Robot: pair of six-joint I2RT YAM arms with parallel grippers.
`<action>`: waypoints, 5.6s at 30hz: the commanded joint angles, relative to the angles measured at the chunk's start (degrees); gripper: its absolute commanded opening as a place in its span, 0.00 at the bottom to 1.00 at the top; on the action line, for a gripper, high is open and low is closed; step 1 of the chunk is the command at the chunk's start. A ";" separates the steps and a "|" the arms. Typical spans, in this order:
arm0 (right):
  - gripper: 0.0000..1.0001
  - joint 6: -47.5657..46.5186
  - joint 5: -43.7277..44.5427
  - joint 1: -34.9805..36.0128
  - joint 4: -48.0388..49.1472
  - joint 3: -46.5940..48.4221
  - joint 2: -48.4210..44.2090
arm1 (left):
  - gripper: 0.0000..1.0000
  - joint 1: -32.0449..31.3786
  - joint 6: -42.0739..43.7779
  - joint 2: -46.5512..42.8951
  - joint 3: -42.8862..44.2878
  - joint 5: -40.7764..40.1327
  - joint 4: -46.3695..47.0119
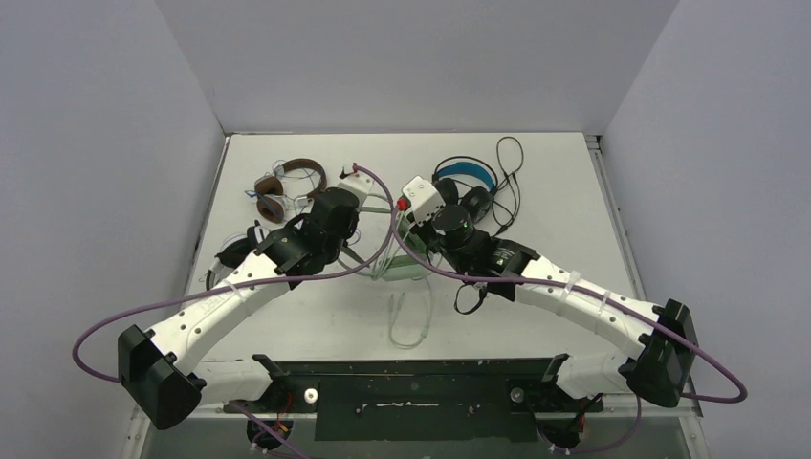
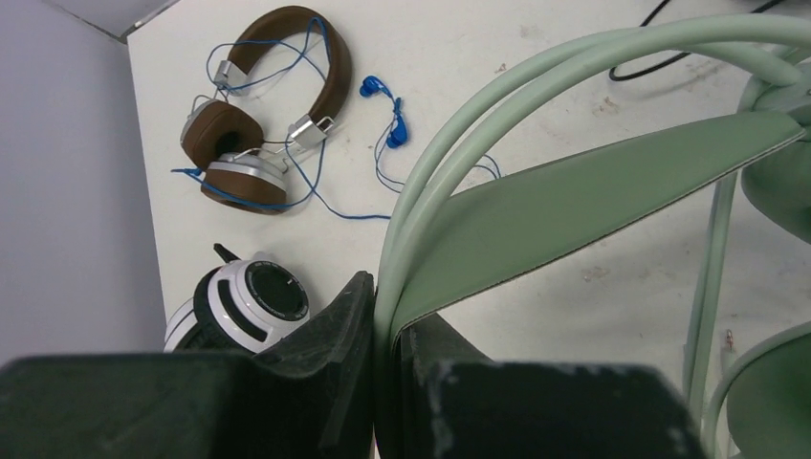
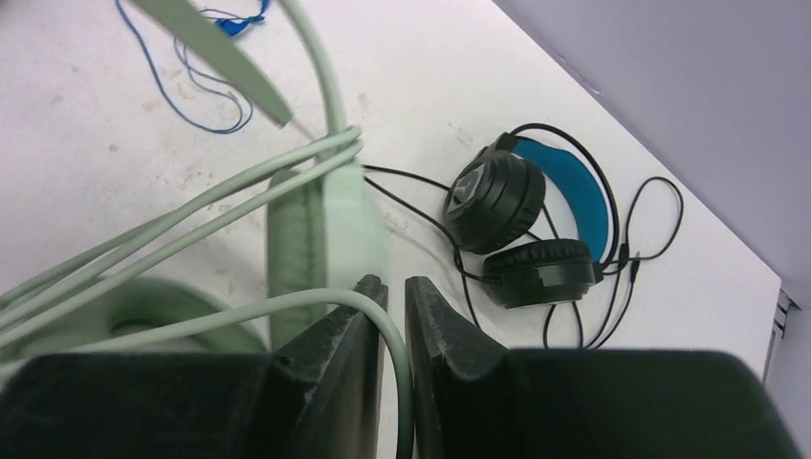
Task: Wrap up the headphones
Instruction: Wrap the headphones cable around the headphones.
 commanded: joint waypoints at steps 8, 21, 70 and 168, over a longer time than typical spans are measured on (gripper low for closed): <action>0.13 2.49 1.76 -9.59 6.75 0.28 -1.81 | 0.00 -0.59 1.52 -3.76 2.87 6.35 -7.42; 0.18 10.32 -15.23 -19.44 11.71 -3.76 -0.21 | 0.00 -0.59 1.69 -7.59 7.80 19.09 -11.87; 0.38 20.74 -53.76 -27.26 58.65 -24.72 4.80 | 0.00 -0.37 -26.90 -4.91 29.78 37.79 -13.50; 0.22 2.10 -10.47 -10.21 -13.19 17.58 13.81 | 0.00 0.25 -1.93 -3.85 -4.43 10.63 4.98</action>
